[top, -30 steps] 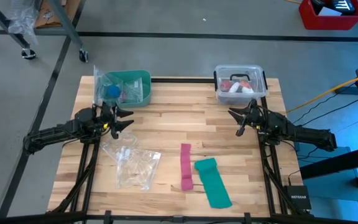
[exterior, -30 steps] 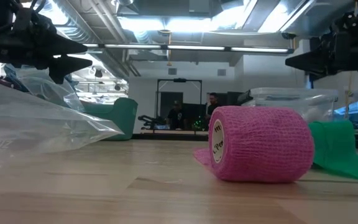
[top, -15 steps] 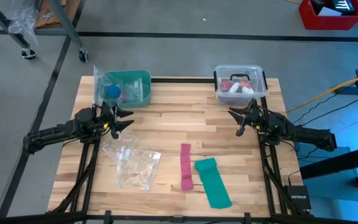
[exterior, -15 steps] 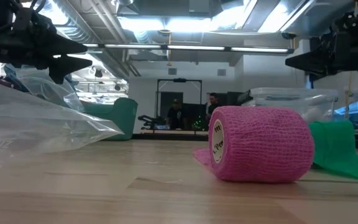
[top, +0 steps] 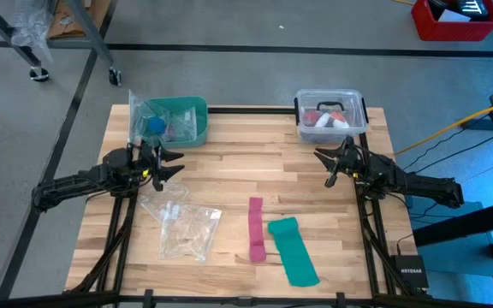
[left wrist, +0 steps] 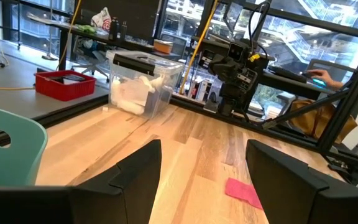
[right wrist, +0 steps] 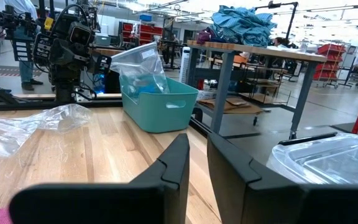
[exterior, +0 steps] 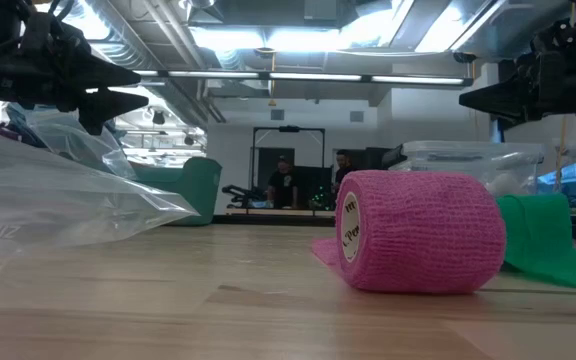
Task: Roll bandage
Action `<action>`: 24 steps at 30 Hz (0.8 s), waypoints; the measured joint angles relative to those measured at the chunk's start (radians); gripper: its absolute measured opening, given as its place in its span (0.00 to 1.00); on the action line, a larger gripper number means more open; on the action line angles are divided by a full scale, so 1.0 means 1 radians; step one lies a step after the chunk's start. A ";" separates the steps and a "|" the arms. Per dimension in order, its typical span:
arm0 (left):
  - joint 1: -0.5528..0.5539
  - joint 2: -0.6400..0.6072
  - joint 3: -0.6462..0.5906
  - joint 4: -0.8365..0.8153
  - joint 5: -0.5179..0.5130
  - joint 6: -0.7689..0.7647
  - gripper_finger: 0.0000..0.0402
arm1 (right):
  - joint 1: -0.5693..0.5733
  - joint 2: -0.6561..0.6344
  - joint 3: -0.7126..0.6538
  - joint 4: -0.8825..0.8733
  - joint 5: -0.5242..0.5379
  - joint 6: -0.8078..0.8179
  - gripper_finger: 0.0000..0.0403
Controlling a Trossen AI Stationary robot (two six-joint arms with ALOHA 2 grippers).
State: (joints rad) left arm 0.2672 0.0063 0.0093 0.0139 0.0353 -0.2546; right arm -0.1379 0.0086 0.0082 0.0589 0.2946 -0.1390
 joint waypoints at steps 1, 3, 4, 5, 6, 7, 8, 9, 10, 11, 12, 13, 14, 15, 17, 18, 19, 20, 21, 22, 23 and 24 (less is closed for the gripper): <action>0.000 0.000 0.000 0.000 0.000 0.000 0.56 | 0.000 0.000 0.000 0.000 0.000 0.000 0.15; 0.000 0.000 0.000 0.000 0.000 0.000 0.56 | 0.000 0.000 0.000 0.000 0.000 0.000 0.15; 0.000 0.000 0.000 0.000 0.000 0.000 0.56 | 0.000 0.000 0.000 0.000 0.000 0.000 0.15; 0.000 0.000 0.000 0.000 0.000 0.000 0.56 | 0.000 0.000 0.000 0.000 0.000 0.000 0.15; 0.000 0.000 0.000 0.000 0.000 0.000 0.56 | 0.000 0.000 0.000 0.000 0.000 0.000 0.15; 0.000 0.000 0.000 0.000 0.000 0.000 0.56 | 0.000 0.000 0.000 0.000 0.000 0.000 0.15; 0.000 0.000 0.000 0.000 0.000 0.000 0.56 | 0.000 0.000 0.000 -0.001 0.000 0.000 0.15; 0.000 0.000 0.000 0.000 0.000 0.000 0.56 | 0.000 0.000 0.000 0.000 0.000 0.000 0.15; 0.000 0.000 0.000 0.000 0.000 0.000 0.56 | 0.000 0.000 0.000 0.000 0.000 0.000 0.15; 0.000 0.000 0.000 0.000 0.000 0.000 0.56 | 0.000 0.000 0.000 0.000 0.000 0.000 0.15; 0.000 0.000 0.000 0.000 0.000 0.000 0.56 | 0.000 0.000 0.000 0.000 0.000 0.000 0.15; 0.000 0.000 0.000 0.000 0.000 0.000 0.56 | 0.000 0.000 0.000 -0.001 0.000 0.000 0.15; 0.000 0.000 0.000 0.000 0.000 0.000 0.56 | 0.000 0.000 0.000 -0.001 0.000 0.000 0.15; 0.000 0.000 0.000 0.000 0.000 0.000 0.56 | 0.000 0.000 0.000 -0.001 0.000 0.000 0.15; 0.000 0.000 0.000 0.000 0.000 0.000 0.56 | 0.000 0.000 0.000 -0.001 0.000 0.000 0.15; 0.000 0.000 0.000 0.000 0.000 0.000 0.56 | 0.000 0.000 0.000 -0.001 0.000 0.000 0.15; 0.000 0.000 0.000 0.000 0.000 0.000 0.56 | 0.000 0.000 0.000 -0.001 0.000 0.000 0.15; 0.000 0.000 0.000 0.000 0.000 0.000 0.56 | 0.000 0.000 0.000 -0.001 0.000 0.000 0.15; 0.000 0.000 0.000 0.000 0.000 0.000 0.56 | 0.000 0.000 0.000 -0.001 0.000 0.000 0.15; 0.000 0.000 0.000 0.000 0.000 0.000 0.56 | 0.000 0.000 0.000 -0.001 0.000 0.000 0.15; 0.000 0.000 0.000 0.000 0.000 0.000 0.56 | 0.000 0.000 0.000 -0.001 0.000 0.000 0.15; 0.000 0.000 0.000 0.000 0.000 0.000 0.56 | 0.000 0.000 0.000 -0.001 0.000 0.000 0.15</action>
State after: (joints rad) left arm 0.2672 0.0063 0.0093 0.0139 0.0353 -0.2546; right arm -0.1379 0.0086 0.0082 0.0582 0.2947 -0.1390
